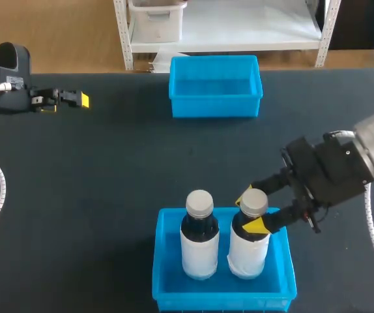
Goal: Pick up the bottle, and place it in the far bin if it is heavy, or in the near bin if it is light.
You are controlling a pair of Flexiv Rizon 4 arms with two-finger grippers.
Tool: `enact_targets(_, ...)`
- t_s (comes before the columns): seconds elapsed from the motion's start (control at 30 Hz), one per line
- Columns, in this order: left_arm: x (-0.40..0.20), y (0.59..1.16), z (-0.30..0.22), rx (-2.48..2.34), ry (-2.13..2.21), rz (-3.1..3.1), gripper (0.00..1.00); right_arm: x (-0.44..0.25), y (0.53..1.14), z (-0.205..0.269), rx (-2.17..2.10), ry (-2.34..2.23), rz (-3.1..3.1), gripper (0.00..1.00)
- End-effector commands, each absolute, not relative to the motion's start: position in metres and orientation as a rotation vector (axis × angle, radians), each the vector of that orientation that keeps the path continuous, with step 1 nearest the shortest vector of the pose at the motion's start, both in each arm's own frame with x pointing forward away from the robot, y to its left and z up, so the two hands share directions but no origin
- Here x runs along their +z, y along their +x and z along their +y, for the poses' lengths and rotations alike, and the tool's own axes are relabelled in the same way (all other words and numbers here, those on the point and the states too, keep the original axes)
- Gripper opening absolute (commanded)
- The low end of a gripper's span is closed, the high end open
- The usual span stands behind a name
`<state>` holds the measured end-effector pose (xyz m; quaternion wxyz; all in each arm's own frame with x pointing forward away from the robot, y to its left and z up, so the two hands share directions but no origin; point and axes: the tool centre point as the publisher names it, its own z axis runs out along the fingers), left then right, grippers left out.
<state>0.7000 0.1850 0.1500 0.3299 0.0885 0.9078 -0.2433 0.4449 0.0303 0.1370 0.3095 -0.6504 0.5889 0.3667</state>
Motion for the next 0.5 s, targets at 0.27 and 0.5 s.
enact_targets(0.27, 0.15, 0.7, 0.185, -0.636, 0.231, 2.374, 1.0, 0.135, 0.449, 0.03, 0.976, -1.717, 1.572, 1.0)
enact_targets(0.5, 0.15, 0.7, 0.185, -0.636, 0.231, 2.374, 1.0, 0.144, 0.451, 0.009, 0.96, -1.699, 1.617, 1.0)
